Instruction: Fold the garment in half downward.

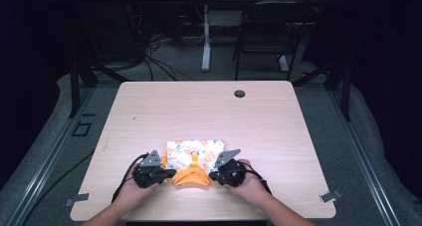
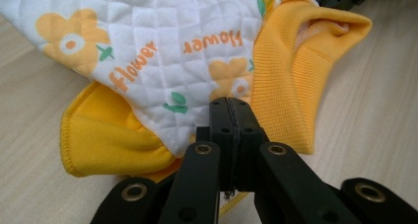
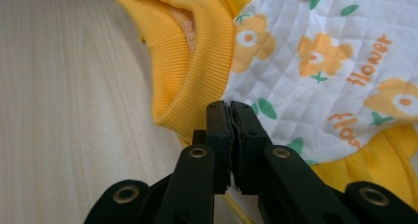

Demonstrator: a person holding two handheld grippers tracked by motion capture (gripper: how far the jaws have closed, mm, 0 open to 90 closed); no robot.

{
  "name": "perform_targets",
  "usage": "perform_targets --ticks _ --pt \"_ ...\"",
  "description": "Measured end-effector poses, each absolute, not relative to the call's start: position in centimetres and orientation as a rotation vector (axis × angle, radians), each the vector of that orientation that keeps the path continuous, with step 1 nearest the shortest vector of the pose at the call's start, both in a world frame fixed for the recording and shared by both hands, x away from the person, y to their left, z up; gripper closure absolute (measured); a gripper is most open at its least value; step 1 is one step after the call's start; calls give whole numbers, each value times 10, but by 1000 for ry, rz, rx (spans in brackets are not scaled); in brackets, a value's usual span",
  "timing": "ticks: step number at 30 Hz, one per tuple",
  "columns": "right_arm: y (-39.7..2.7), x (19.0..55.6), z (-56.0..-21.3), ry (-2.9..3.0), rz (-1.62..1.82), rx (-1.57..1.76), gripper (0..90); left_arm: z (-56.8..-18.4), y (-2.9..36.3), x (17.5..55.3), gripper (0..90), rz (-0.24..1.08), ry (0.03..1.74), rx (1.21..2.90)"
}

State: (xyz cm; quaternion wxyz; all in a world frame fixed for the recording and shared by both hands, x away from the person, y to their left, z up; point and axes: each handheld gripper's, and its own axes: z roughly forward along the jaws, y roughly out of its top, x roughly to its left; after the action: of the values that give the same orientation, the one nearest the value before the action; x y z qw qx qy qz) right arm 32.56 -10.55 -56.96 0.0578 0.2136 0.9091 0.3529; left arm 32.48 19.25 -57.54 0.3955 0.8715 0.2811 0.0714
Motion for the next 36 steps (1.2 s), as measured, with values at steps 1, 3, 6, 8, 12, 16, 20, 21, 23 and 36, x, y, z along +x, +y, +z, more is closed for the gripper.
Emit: perform_targets --ticks 1,3,6,8,12,16,20,21,23,36 --pt "-105 327 -570 2754 1071 655 866 -576 192 327 896 178 721 2202" --pt "-105 329 -569 2753 1061 656 866 -576 193 329 896 170 728 2197" --pt "-106 337 -571 2736 1085 701 866 -576 191 336 897 184 750 2192" --pt "-107 338 -570 2742 1080 697 866 -576 191 338 897 190 750 2194" --pt "-106 347 -569 2725 1057 722 863 -576 188 347 897 194 767 2188" --pt "-106 356 -570 2721 1059 744 864 -578 189 354 897 180 799 2158" --pt "-107 362 -570 2703 1062 768 864 -580 189 359 898 187 820 2129" --pt "-107 362 -570 2703 1062 768 864 -580 189 359 898 187 820 2129" --pt "-107 367 -570 2697 1054 775 865 -581 190 362 898 186 828 2116" --pt "-114 381 -574 2651 1108 846 864 -583 187 377 898 198 877 2073"
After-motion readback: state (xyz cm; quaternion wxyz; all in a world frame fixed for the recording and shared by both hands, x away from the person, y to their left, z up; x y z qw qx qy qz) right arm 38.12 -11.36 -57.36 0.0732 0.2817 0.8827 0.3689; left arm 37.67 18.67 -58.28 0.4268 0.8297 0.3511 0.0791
